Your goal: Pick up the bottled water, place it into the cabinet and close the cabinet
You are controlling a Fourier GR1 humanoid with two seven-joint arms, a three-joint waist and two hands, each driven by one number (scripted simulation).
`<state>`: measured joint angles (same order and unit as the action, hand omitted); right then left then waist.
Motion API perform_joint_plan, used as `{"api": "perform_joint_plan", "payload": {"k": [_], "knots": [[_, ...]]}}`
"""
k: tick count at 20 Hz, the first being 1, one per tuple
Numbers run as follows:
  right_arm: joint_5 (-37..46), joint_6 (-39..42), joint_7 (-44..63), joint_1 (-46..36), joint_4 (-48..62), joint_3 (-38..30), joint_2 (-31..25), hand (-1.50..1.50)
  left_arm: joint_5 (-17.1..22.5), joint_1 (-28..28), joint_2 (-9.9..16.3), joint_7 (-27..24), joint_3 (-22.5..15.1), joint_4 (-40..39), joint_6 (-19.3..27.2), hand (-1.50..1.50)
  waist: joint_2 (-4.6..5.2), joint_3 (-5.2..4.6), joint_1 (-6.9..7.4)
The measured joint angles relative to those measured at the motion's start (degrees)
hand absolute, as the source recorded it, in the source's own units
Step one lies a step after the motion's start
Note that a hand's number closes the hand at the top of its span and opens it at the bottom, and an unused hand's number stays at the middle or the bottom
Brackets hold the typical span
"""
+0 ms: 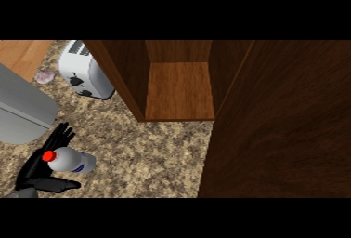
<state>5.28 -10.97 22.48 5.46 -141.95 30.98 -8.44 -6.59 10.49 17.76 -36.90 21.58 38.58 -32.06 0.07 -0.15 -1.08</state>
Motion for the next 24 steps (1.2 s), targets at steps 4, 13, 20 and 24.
{"api": "perform_joint_plan", "payload": {"k": [4, 13, 20, 24], "knots": [[0.0, -0.5, -0.9, 0.7, 0.0, 0.4, -0.9, -1.5, -0.3, 2.8, 0.5, -3.4, -0.3, -5.8, 2.0, -1.5, 0.03, -0.03, -0.22], [-0.2, -1.4, -1.2, 0.8, -0.1, 1.2, -2.2, -1.5, 1.0, 7.2, -0.7, -7.5, -0.8, -11.8, 3.6, 1.5, -0.1, 0.1, -0.13], [-0.6, -2.2, -0.1, -0.9, 0.0, -0.2, -3.0, -1.5, -1.1, 7.7, -2.4, -10.6, -5.3, -9.6, 5.1, 1.5, -0.16, 0.12, 0.16], [-0.6, -2.8, 0.8, -1.4, -0.1, 0.2, -3.4, -1.5, -3.9, 7.2, -3.6, -14.2, -8.5, -5.9, 9.6, 1.5, -0.24, 0.08, 0.31]]}}
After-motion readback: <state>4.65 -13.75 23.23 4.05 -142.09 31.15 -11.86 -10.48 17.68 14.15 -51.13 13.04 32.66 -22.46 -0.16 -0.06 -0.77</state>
